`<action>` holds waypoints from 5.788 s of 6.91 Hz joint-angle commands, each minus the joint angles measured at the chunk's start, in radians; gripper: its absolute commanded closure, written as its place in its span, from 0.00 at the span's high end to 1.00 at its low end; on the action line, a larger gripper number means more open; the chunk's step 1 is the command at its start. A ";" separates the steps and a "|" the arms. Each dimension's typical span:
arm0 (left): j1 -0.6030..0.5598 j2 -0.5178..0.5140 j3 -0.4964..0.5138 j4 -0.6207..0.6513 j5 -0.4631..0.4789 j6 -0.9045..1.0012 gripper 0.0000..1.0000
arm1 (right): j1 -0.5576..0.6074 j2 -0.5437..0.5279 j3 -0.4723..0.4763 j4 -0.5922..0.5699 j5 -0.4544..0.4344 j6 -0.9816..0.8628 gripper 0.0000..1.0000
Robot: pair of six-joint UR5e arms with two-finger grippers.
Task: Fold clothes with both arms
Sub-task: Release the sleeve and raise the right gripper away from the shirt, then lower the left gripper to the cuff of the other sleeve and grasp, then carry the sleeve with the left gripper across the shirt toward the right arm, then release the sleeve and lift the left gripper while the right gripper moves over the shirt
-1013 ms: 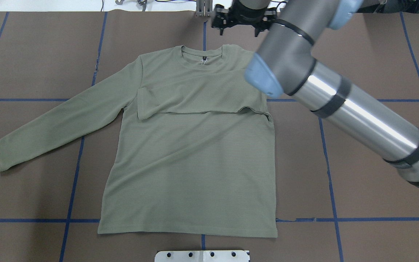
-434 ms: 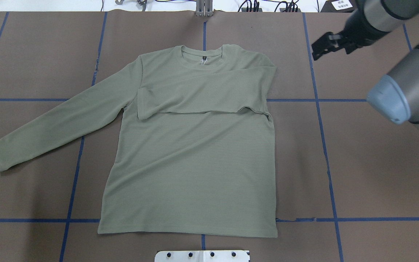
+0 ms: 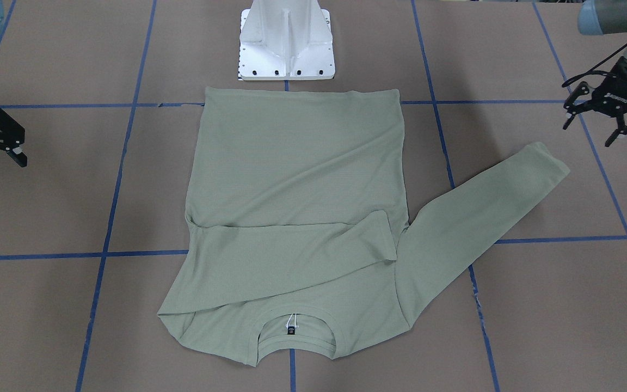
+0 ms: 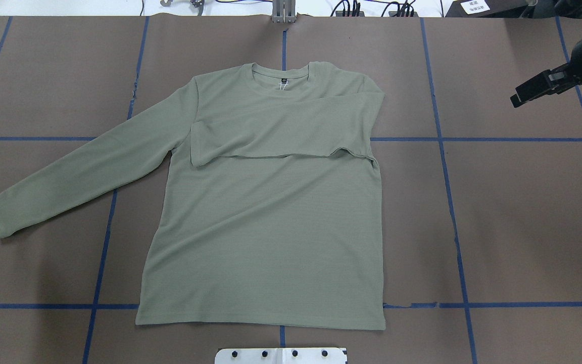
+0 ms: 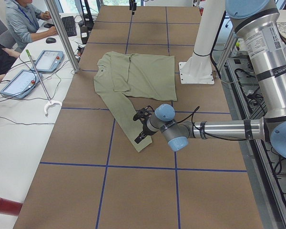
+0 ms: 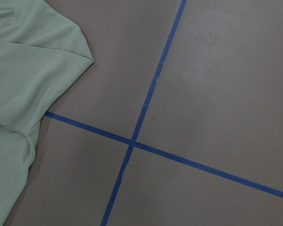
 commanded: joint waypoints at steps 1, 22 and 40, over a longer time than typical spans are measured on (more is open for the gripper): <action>0.180 -0.001 0.016 -0.006 0.119 -0.135 0.99 | 0.004 -0.005 0.004 0.000 0.002 -0.001 1.00; -0.055 -0.605 -0.068 0.515 0.090 -0.069 0.00 | 0.004 -0.004 0.010 0.000 0.002 0.005 1.00; 0.324 -1.276 0.471 0.355 0.133 -0.470 1.00 | -0.037 0.065 0.007 0.002 -0.002 0.072 1.00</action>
